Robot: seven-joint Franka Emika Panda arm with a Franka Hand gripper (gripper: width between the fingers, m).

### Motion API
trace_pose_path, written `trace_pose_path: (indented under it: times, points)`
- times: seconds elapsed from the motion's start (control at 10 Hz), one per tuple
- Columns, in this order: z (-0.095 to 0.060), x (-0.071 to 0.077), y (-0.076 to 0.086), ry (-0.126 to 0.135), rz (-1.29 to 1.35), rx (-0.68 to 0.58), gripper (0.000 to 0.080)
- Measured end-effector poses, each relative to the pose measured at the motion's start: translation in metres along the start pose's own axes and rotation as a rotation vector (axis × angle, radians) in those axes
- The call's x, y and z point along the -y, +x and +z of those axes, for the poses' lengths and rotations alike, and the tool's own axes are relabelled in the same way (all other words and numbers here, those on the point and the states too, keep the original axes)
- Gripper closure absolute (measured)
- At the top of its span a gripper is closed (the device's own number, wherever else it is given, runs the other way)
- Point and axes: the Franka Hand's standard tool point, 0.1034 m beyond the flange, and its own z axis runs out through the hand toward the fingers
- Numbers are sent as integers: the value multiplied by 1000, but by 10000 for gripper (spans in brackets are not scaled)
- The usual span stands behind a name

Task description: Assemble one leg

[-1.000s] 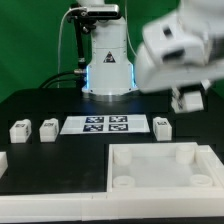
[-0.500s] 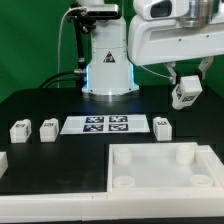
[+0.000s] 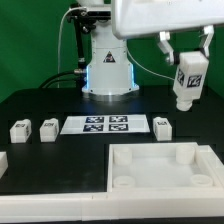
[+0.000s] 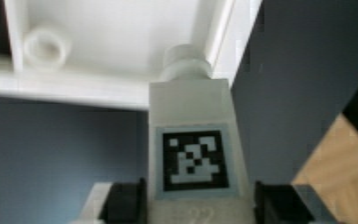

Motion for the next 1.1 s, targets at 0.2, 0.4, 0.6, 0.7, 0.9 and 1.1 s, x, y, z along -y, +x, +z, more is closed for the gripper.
trace_pose_path:
  times: [0.2,0.4,0.6,0.7,0.9,1.1]
  points:
    - [1,-4,-4,-21,-1,-124,508]
    - [6,-5,-8,-19,-17,-94,508]
    - [30,-15,-8,-17,-18,-84,508]
    - [42,-15,-4,-11,-15,-81,508]
    - [61,-5,-1,9,-10,-70,508]
    - [72,3,5,20,-11,-73,508]
